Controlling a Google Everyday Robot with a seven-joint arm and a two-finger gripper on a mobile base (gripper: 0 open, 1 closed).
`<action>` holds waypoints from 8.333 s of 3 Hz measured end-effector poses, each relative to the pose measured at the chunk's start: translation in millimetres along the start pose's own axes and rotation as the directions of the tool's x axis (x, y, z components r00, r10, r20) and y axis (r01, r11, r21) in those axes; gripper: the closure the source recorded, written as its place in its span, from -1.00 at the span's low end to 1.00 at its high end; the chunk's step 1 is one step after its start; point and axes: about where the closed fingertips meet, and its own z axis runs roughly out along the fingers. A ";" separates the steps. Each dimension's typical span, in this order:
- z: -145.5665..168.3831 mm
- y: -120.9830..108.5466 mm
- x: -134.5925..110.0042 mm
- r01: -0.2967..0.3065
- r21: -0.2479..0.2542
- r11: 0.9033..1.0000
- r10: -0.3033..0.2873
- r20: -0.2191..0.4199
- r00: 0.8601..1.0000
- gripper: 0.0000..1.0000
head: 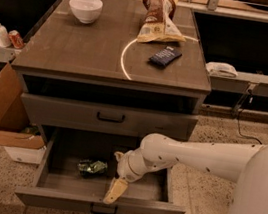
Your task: Pick green can from middle drawer and place on counter
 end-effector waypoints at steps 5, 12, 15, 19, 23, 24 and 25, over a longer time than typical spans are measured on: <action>44.9 -42.2 -4.6 -0.029 0.111 0.993 0.015 0.122 0.992 -1.00; 123.3 -67.4 -23.7 0.092 0.041 0.995 -0.095 0.069 0.993 -0.96; 134.7 -61.3 -27.9 0.113 0.023 0.993 -0.114 0.079 0.990 0.44; -15.1 -42.6 -53.9 0.266 0.085 0.960 -0.278 0.377 0.883 1.00; -151.4 10.8 -47.1 0.266 0.316 0.911 -0.320 0.133 0.938 1.00; -151.5 10.8 -47.2 0.266 0.316 0.911 -0.320 0.133 0.938 1.00; -178.4 6.0 -49.5 0.302 0.319 0.898 -0.351 0.108 0.930 1.00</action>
Offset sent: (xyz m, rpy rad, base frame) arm 0.0719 0.0213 0.0052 0.1301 -0.1592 -0.1302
